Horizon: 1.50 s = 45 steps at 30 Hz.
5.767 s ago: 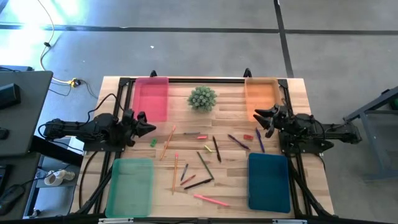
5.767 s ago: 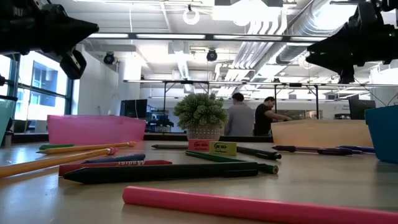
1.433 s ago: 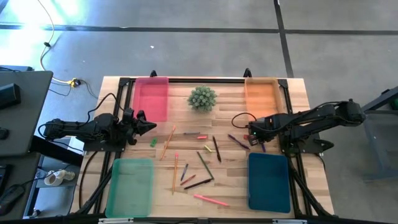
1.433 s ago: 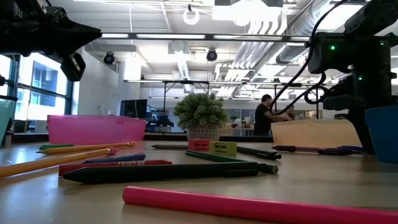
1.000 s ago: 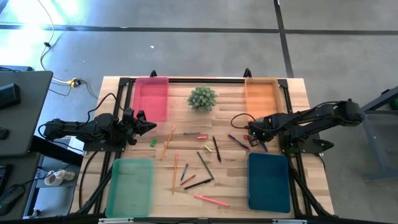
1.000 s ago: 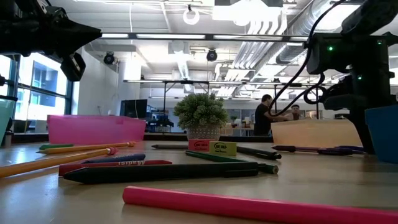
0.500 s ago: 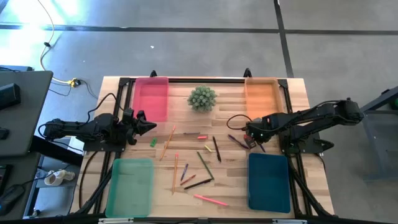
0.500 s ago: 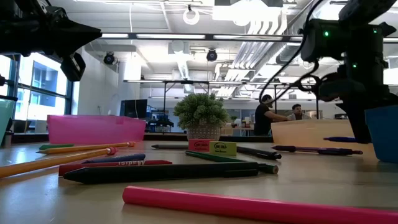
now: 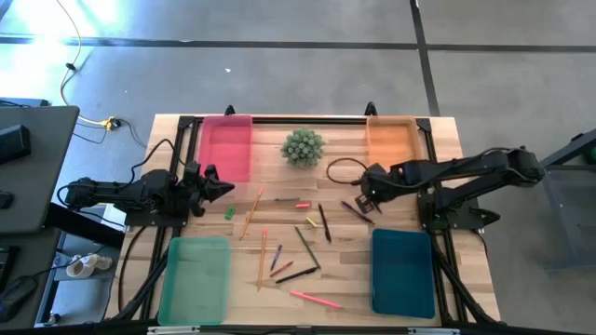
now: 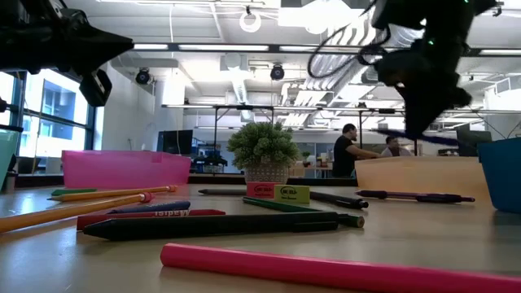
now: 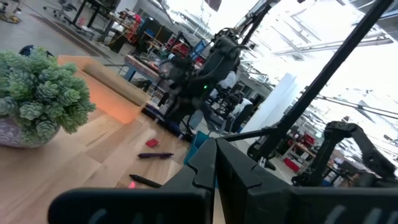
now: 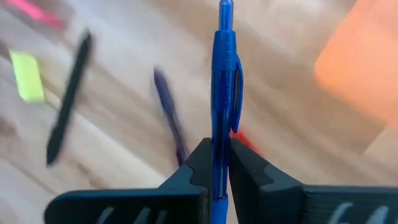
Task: Sort crayons/erasers/pens/pencils in bins
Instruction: Put the blue pen into the orange bin
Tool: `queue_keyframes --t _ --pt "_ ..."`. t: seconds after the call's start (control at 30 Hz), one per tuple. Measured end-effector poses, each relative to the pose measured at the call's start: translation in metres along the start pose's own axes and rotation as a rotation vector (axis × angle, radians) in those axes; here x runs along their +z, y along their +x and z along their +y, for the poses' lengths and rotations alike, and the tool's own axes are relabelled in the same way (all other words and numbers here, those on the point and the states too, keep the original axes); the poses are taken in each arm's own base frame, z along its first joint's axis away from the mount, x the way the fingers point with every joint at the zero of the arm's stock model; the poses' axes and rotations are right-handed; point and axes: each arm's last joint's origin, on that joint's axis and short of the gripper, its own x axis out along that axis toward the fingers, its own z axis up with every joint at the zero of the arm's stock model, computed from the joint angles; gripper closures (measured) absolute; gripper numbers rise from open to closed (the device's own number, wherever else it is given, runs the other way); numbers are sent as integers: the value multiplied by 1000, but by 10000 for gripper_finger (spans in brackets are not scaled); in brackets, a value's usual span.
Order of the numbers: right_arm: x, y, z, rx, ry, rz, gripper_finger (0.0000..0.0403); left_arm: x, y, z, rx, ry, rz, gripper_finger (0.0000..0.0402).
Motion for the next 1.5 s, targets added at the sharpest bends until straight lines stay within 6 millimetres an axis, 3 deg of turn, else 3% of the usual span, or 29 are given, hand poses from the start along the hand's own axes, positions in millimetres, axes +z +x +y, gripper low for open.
queue_keyframes --t 0.4,0.73,0.87,1.03,1.3,1.5 --pt "57 -38 -19 -179 -61 -237 386 0 0 1 26 19 -16 401" --pt "95 -42 -69 -401 7 -303 386 1 0 2 69 19 -45 400" --pt "101 -31 -97 -442 78 -269 386 1 0 2 69 19 -44 400" --pt "95 -2 -125 -334 154 -193 386 1 0 2 66 18 -43 401" --pt "70 36 -141 -259 215 -126 386 1 0 2 67 18 -43 401" --pt "61 50 -144 -248 220 -134 386 1 0 2 69 18 -44 401"
